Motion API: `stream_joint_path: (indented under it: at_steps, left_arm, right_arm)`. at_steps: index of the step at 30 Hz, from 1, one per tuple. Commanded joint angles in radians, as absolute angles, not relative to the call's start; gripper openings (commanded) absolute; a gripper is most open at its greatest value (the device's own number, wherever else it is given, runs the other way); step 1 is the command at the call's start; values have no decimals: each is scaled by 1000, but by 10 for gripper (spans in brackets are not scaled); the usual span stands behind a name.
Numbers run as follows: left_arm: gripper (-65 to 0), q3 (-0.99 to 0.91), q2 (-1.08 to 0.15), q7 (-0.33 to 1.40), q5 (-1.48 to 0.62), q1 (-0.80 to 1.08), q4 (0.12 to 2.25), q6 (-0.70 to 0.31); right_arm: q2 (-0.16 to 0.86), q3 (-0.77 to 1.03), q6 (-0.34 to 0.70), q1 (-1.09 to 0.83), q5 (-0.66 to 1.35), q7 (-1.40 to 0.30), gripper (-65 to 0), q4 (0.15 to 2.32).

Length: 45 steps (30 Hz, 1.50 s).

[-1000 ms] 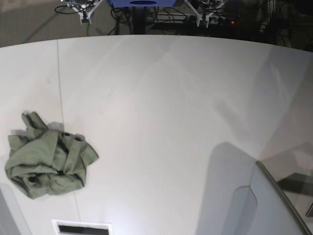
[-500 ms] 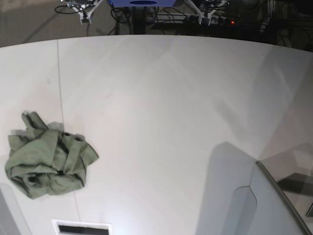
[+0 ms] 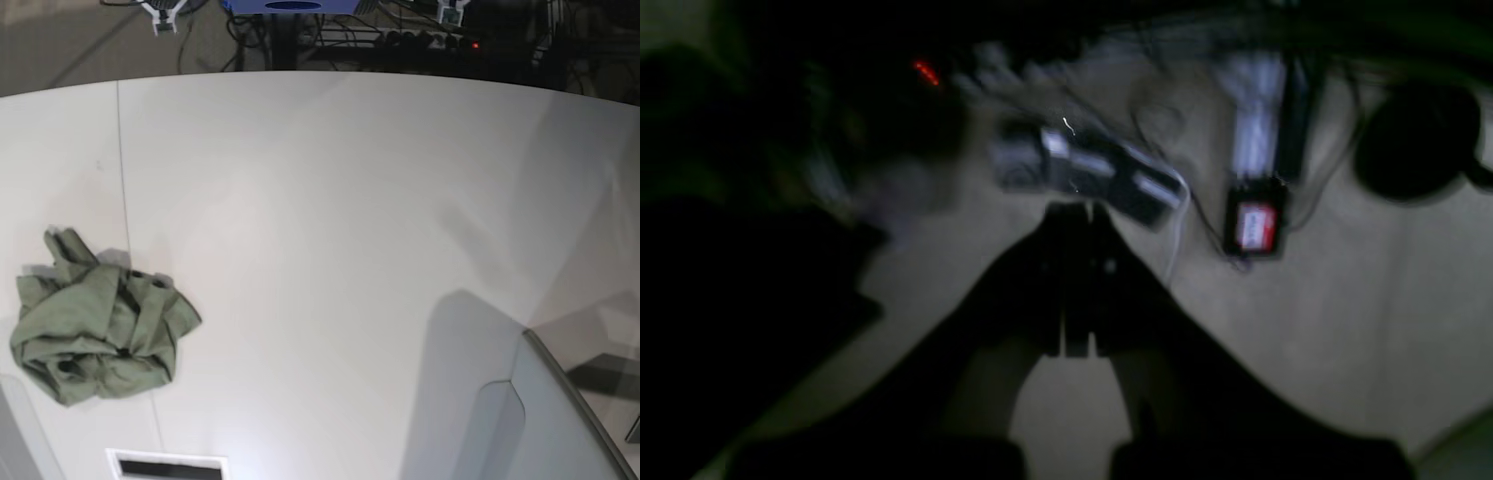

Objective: Layout the t-shirt on the table in an organized manner, then fold the t-shirt properly
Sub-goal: 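Reach both grippers down to the crumpled green t-shirt and grasp it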

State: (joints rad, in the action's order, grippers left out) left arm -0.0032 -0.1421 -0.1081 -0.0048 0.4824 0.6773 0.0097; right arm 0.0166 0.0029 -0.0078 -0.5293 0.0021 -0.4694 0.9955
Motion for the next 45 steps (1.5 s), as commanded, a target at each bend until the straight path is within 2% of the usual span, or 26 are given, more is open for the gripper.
stream_joint_path:
  at_steps: [1, 5, 10, 15, 17, 20, 22, 25, 29, 34, 39, 41, 45]
  left_arm:
    - [-650, -1, -150, -113, -7, 538, 743, 5]
    - [-650, -8, -173, -16, -8, 694, 1066, 5]
    - [-650, -77, -208, 91, -8, 852, 1534, 5]
    - [-650, -77, -211, 186, -8, 834, 1888, 5]
    - [-650, -28, -206, 252, -7, 740, 1934, 5]
    - [-650, 91, -206, 389, -7, 558, 1923, 5]
    - [-650, 170, -205, 473, -8, 456, 1908, 5]
    - [-650, 265, -205, 519, -8, 363, 1905, 5]
    - [-650, 298, -193, 521, -8, 311, 1890, 5]
    - [-650, 268, -179, 518, -8, 312, 1860, 5]
    - [-650, 252, -177, 518, -8, 312, 1840, 5]
    - [-650, 252, -177, 518, -8, 311, 1830, 5]
    - [-650, 243, -179, 518, -8, 311, 1811, 5]
  right_arm:
    - [31, 10, -12, -584, 1, -501, -650, 1138]
    - [28, 85, -12, -739, 1, -630, -650, 1544]
    - [38, 151, -7, -769, 1, -723, -650, 1790]
    - [39, 220, -1, -648, 1, -685, -650, 1923]
    - [61, 240, 65, -529, 1, -676, -650, 1922]
    - [90, 249, 248, -314, -1, -684, -650, 1836]
    - [111, 268, 325, -159, -4, -685, -650, 1725]
    - [133, 317, 348, 64, -4, -685, -650, 1515]
    - [145, 440, 348, 265, -4, -682, -635, 1305]
    - [145, 642, 351, 409, -2, -679, -441, 1141]
    - [147, 691, 352, 466, 2, -619, -266, 954]
    - [147, 693, 352, 473, 2, -555, -228, 878]
    - [150, 693, 352, 510, 2, -486, -225, 722]
